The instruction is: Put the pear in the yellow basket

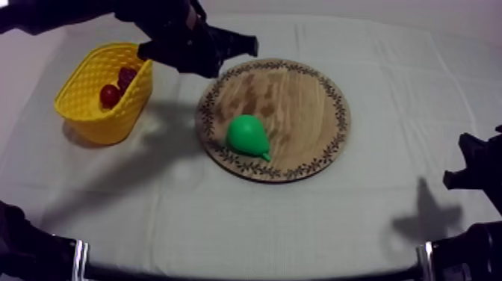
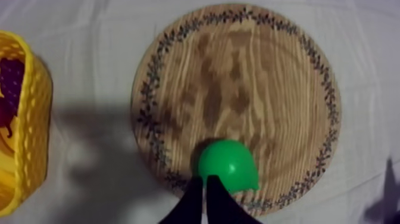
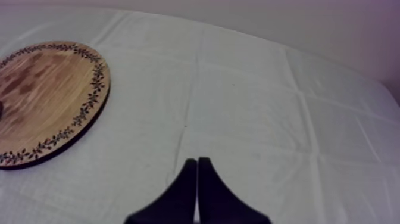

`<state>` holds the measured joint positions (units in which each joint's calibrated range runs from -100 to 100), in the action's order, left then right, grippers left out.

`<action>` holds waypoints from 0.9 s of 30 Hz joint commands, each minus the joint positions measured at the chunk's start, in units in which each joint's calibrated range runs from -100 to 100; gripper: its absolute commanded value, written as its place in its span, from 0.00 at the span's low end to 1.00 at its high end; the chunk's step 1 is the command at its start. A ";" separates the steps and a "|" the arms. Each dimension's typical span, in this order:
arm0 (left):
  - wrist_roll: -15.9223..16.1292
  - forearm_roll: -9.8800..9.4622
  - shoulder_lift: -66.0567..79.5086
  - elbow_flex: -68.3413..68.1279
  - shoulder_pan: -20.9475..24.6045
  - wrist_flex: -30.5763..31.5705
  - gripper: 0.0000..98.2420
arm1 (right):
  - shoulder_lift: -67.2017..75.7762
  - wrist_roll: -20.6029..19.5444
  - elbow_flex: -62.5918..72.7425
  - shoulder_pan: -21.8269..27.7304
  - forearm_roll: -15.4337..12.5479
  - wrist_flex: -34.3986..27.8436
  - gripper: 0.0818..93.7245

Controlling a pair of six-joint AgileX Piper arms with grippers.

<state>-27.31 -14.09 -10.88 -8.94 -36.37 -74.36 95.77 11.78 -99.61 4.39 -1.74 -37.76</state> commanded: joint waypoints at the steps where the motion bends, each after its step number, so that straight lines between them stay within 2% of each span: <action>1: -0.04 0.30 -0.62 -0.32 -0.49 -0.52 0.00 | -0.01 0.01 -0.05 -0.02 0.01 0.02 0.00; 7: -0.53 1.03 -2.03 -0.61 -1.11 -0.73 0.02 | -0.01 0.01 -0.05 -0.02 0.01 0.02 0.00; 9: -1.07 1.41 -2.24 -0.70 -1.16 -0.88 0.11 | -0.01 0.01 -0.05 -0.02 0.01 0.02 0.00; 14: -3.34 2.22 -2.40 -1.43 -1.00 -1.24 0.53 | -0.01 0.01 -0.05 -0.02 0.01 0.02 0.00; 18: -4.37 3.52 -2.36 -1.79 -0.44 -2.22 0.77 | -0.01 0.01 -0.05 -0.02 0.01 0.02 0.00; 22: -4.72 5.08 -2.32 -2.21 -0.11 -3.63 0.90 | -0.01 0.01 -0.05 -0.02 0.01 0.02 0.00; 27: -3.64 7.76 -2.27 -2.95 -0.04 -5.31 0.96 | -0.01 0.01 -0.05 -0.02 0.01 0.02 0.00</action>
<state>-31.14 -6.95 -13.20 -11.78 -36.42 -79.39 95.77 11.78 -99.61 4.35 -1.74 -37.68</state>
